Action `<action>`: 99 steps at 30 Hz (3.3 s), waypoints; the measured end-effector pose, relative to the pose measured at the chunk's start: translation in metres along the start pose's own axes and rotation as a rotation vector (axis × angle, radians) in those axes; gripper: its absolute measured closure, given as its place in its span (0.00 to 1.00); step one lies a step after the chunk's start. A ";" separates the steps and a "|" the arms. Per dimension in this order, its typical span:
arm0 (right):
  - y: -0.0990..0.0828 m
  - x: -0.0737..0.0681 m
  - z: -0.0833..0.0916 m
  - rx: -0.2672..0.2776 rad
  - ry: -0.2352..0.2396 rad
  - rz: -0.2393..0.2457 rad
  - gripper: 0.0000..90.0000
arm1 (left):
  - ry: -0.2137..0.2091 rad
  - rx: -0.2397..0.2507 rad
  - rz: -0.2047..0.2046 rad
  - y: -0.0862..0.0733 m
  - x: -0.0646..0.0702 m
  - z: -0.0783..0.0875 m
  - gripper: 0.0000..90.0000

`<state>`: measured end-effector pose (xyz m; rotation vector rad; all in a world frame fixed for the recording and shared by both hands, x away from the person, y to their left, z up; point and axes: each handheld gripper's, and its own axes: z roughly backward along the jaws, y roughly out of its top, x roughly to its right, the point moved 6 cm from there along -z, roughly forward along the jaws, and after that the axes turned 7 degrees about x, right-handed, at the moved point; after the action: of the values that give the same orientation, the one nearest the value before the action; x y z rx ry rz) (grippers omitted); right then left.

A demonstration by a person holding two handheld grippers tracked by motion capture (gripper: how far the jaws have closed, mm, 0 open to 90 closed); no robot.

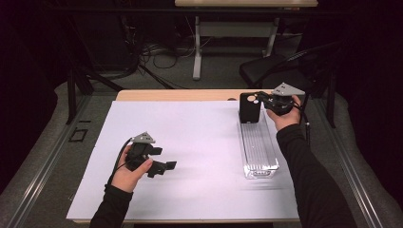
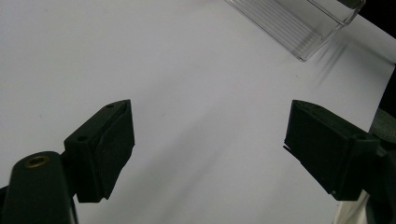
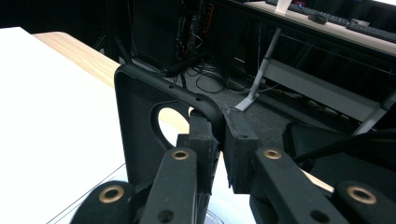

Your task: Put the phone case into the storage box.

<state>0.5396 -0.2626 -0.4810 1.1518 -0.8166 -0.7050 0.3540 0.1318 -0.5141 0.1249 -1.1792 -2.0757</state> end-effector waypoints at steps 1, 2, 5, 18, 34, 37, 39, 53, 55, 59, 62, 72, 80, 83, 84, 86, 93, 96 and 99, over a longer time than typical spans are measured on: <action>0.000 0.000 0.000 0.002 0.003 0.000 0.92 | 0.000 -0.002 -0.001 0.000 0.000 0.000 0.18; -0.001 0.001 0.000 0.001 0.006 0.005 0.92 | 0.000 -0.002 -0.002 0.000 0.000 0.000 0.18; -0.003 0.005 0.001 -0.006 0.006 0.017 0.92 | -0.001 -0.004 -0.001 0.000 0.001 -0.001 0.18; -0.008 0.014 0.003 -0.019 -0.005 0.012 0.90 | -0.001 -0.011 -0.003 -0.001 0.001 -0.003 0.18; -0.013 0.015 0.002 -0.059 -0.016 -0.032 0.78 | -0.001 -0.014 0.000 -0.002 0.000 -0.004 0.18; -0.013 0.015 0.002 -0.064 -0.023 -0.040 0.75 | 0.001 -0.012 0.003 -0.002 0.000 -0.003 0.18; -0.013 0.015 0.003 -0.069 -0.031 -0.044 0.72 | 0.001 -0.013 0.004 -0.002 0.001 -0.003 0.18; -0.011 0.011 0.021 -0.119 -0.076 -0.090 0.62 | -0.003 -0.007 0.002 -0.001 0.001 -0.003 0.18; -0.009 0.009 0.024 -0.126 -0.073 -0.103 0.61 | -0.005 -0.006 -0.002 0.000 0.002 -0.003 0.18; -0.005 0.000 0.031 -0.131 -0.050 -0.106 0.61 | -0.011 -0.011 -0.008 0.000 0.005 -0.005 0.18; -0.004 -0.005 0.034 -0.128 -0.037 -0.101 0.61 | -0.011 -0.015 -0.009 0.000 0.005 -0.006 0.18; 0.002 -0.014 0.048 -0.169 -0.043 -0.118 0.52 | -0.019 -0.006 0.001 0.001 0.005 -0.007 0.18; 0.008 -0.017 0.053 -0.173 -0.057 -0.196 0.33 | -0.025 0.002 0.007 0.001 0.005 -0.006 0.18; 0.011 -0.019 0.055 -0.159 -0.055 -0.213 0.27 | -0.028 0.005 0.007 0.002 0.006 -0.004 0.18; 0.013 -0.020 0.055 -0.153 -0.054 -0.220 0.25 | -0.031 0.007 0.008 0.002 0.006 -0.004 0.18; 0.015 -0.023 0.057 -0.146 -0.052 -0.234 0.20 | -0.034 0.010 0.010 0.003 0.006 -0.004 0.18; 0.022 -0.033 0.062 -0.154 -0.016 -0.269 0.10 | -0.038 0.026 0.010 0.004 0.007 -0.001 0.18; 0.025 -0.039 0.063 -0.148 0.002 -0.276 0.01 | -0.033 0.030 0.013 0.005 0.006 -0.001 0.18; 0.025 -0.043 0.063 -0.152 0.014 -0.277 0.00 | -0.030 0.031 0.012 0.005 0.006 0.000 0.18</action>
<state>0.4658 -0.2518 -0.4524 1.1411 -0.5854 -0.9701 0.3524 0.1265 -0.5091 0.1018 -1.2272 -2.0559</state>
